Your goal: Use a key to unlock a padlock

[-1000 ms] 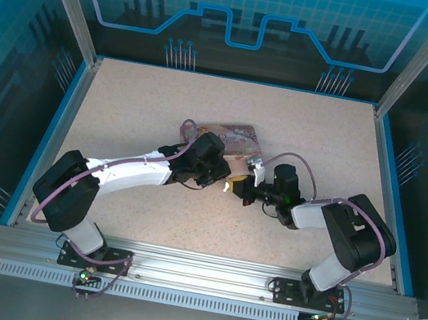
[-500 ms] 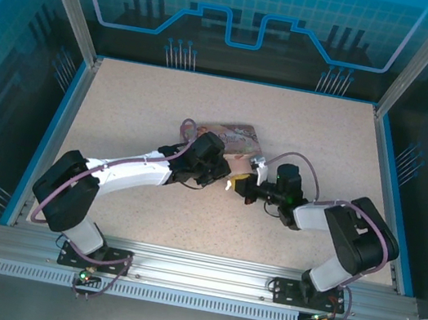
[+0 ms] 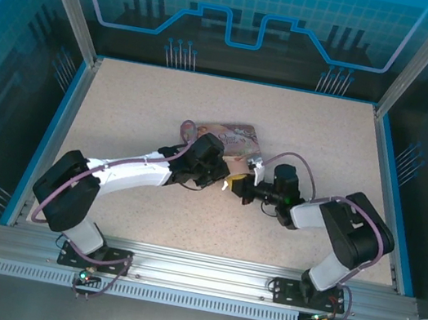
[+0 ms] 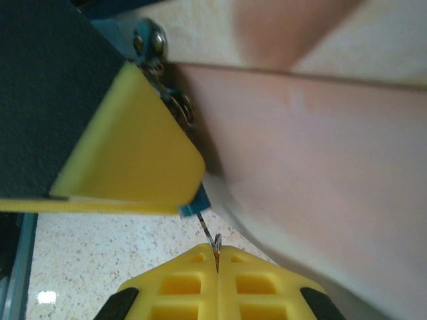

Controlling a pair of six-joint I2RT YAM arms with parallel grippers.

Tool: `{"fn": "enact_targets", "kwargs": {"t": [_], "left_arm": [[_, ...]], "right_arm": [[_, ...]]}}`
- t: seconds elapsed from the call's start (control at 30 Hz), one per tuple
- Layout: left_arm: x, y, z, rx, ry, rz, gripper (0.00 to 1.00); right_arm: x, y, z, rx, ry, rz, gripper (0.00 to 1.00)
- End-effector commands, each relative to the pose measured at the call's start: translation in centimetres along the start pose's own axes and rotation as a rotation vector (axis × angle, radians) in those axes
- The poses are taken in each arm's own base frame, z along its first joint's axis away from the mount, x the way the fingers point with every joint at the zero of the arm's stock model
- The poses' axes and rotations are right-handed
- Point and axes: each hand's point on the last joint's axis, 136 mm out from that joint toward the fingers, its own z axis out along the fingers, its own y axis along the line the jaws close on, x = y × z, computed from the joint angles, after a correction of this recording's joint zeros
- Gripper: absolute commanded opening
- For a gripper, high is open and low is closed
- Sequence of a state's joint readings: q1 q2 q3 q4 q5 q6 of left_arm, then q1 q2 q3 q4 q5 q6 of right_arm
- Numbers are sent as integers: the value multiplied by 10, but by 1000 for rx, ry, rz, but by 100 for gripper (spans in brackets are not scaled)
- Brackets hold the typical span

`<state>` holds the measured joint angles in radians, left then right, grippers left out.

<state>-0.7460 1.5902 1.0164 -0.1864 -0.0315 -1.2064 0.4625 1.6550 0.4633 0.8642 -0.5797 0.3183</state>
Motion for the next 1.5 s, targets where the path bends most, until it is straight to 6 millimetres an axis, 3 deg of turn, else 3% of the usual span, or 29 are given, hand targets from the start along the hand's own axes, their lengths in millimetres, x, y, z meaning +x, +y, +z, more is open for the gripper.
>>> {"fn": "enact_targets", "kwargs": {"t": [0.0,0.43,0.7,0.9,1.27,1.47], "left_arm": [[17,-8,0,35,67,7,2],[20,-5,3,42,69,2,2],[19,-1,7,35,64,2,2],[17,9,12,9,45,6,2],[10,28,21,-28,18,-12,2],[6,36,28,-48,9,-16,2]], "right_arm": [[-39,17,8,-68,-102,-83,0],[-61,25,-3,-126,-193,-24,0],[-49,24,4,-116,-160,-15,0],[-30,11,14,-84,-110,29,0],[-10,0,16,-50,-49,39,9],[1,-6,14,-35,-23,47,20]]}}
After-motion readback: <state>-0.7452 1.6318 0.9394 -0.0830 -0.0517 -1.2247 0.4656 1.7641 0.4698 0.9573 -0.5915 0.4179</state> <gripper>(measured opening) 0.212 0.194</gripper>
